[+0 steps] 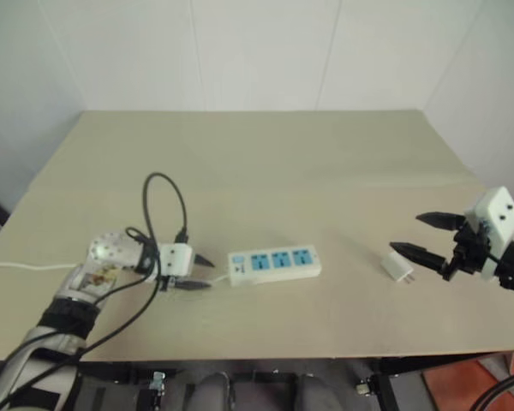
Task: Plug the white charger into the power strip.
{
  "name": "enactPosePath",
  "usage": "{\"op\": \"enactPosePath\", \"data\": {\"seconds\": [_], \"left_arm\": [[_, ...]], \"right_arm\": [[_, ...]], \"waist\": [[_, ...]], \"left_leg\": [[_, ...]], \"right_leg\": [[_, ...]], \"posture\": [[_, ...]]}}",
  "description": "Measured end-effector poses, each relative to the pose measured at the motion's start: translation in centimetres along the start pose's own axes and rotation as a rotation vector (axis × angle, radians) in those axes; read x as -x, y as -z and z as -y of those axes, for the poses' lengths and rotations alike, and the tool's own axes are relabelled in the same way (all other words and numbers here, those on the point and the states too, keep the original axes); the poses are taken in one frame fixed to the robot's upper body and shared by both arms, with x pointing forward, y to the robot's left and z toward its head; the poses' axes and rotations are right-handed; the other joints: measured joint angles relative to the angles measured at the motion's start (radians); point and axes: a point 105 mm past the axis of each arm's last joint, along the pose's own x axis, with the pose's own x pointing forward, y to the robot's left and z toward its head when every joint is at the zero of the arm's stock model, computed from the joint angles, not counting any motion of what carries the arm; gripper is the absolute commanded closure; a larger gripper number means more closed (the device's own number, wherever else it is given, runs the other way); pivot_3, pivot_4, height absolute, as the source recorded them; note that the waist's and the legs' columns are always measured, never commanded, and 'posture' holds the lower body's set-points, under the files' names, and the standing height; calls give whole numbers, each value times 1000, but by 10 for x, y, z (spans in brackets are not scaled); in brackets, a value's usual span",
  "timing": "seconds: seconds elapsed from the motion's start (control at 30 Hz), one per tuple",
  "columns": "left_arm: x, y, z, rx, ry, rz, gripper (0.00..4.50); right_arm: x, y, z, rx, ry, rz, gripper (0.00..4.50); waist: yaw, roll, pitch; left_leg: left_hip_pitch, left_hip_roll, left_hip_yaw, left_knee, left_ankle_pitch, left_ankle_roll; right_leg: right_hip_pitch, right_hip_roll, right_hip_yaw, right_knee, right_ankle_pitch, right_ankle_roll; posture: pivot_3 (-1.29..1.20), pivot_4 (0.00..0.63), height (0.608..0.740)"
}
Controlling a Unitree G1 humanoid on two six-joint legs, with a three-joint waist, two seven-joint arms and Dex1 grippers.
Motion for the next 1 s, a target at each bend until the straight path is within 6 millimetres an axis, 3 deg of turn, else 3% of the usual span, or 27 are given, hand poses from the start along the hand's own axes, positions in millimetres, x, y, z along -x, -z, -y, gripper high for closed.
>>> {"op": "enactPosePath", "data": {"seconds": [0.1, 0.23, 0.3, 0.47, 1.0], "left_arm": [[10, -15, 2, 106, 48, 84, 146], [37, -33, -14, 211, 6, 163, 67], [40, -42, -28, 209, -58, 207, 67], [14, -41, -39, 215, -126, 279, 67], [-48, -20, -27, 213, -101, 293, 67]], "right_arm": [[0, 1, 0, -3, 1, -1, 0], [0, 2, 0, -9, 3, -5, 0], [0, 2, 0, -16, 7, 4, 0], [-2, 1, 0, -27, 7, 22, 0], [-3, -2, -1, -30, 23, 26, 0]], "waist": [[-7, 0, 0], [-16, 0, 0], [-14, 0, 0], [-14, 0, 0], [-14, 0, 0]], "left_leg": [[0, 0, 0, 0, 0, 0], [1, 0, 0, 0, 0, 0], [3, 0, 0, 1, 0, 0], [1, -1, 0, 1, 0, 0], [1, -1, 0, 1, 0, 0]], "right_leg": [[0, 0, 0, 0, 0, 0], [1, 0, 0, 1, 0, 0], [3, 0, 0, 0, 0, 0], [1, 1, -1, 0, 0, 0], [1, 0, 0, 1, 0, 0]], "posture": [[0, 150, 740], [0, 150, 740], [0, 150, 740], [0, 150, 740], [0, 150, 740]]}}
